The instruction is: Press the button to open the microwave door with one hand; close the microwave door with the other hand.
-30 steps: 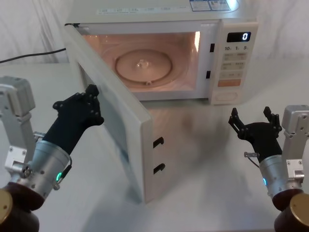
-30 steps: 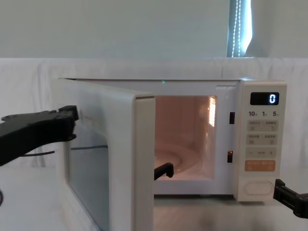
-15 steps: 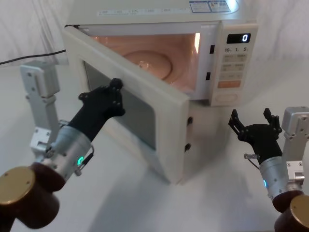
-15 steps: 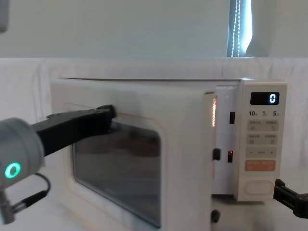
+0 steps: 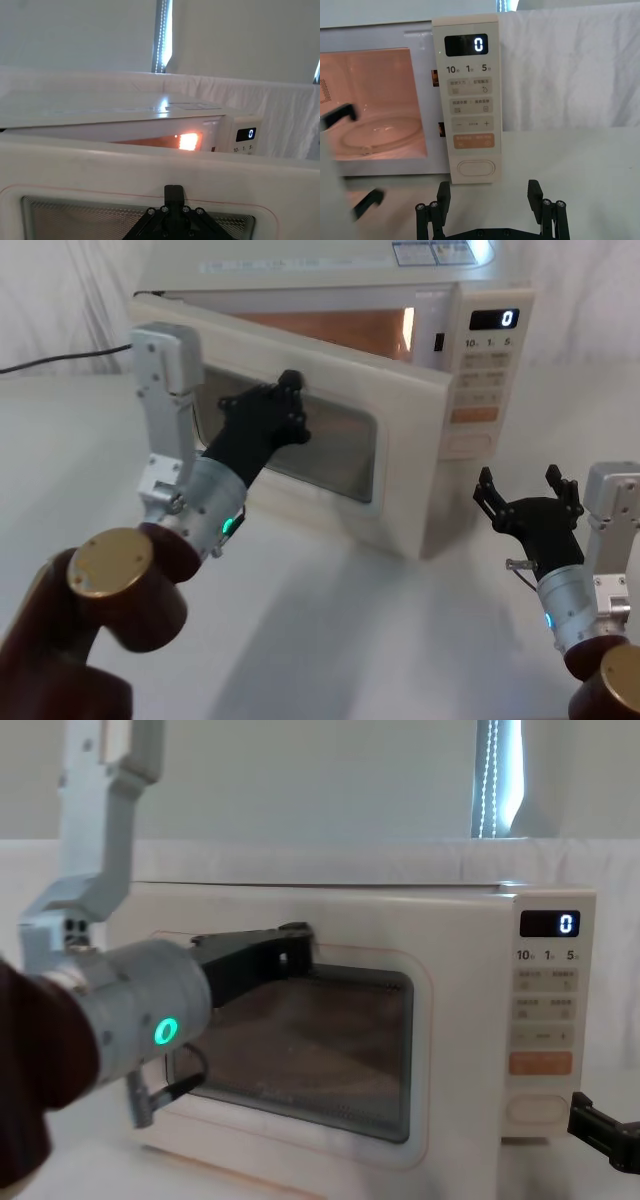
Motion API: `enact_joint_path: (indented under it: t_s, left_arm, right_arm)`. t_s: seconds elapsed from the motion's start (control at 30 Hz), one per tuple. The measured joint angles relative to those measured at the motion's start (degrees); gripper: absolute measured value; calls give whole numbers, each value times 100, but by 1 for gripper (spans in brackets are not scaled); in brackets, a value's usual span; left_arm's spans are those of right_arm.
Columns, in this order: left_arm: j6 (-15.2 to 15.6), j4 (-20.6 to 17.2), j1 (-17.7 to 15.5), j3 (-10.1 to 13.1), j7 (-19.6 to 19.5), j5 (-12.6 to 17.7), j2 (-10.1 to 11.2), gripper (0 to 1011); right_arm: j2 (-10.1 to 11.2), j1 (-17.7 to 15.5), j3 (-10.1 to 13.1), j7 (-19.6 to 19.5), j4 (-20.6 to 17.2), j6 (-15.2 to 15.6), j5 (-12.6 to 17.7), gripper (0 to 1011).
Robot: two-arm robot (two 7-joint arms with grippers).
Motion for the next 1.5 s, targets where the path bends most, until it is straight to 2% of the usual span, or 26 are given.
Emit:
enact_joint_path:
  t_s: [0.2,0.5,0.9,1.5]
  left_arm:
    - [86,336,-314,144,132,241,-232,0]
    - [81,778,-628,196,237,465,-515,0]
    - [-71,1344,-961,87,388,702,-874,0]
    - [-219,1859,-1255,-17,472,940,-1215,0]
  right_arm:
    - [0,0,0,0,0,0,0,1000]
    - [0,0,0,0,0,0,0,1000]
    - [0,0,0,0,0,0,0,1000]
    - [0,0,0,0,0,0,0,1000]
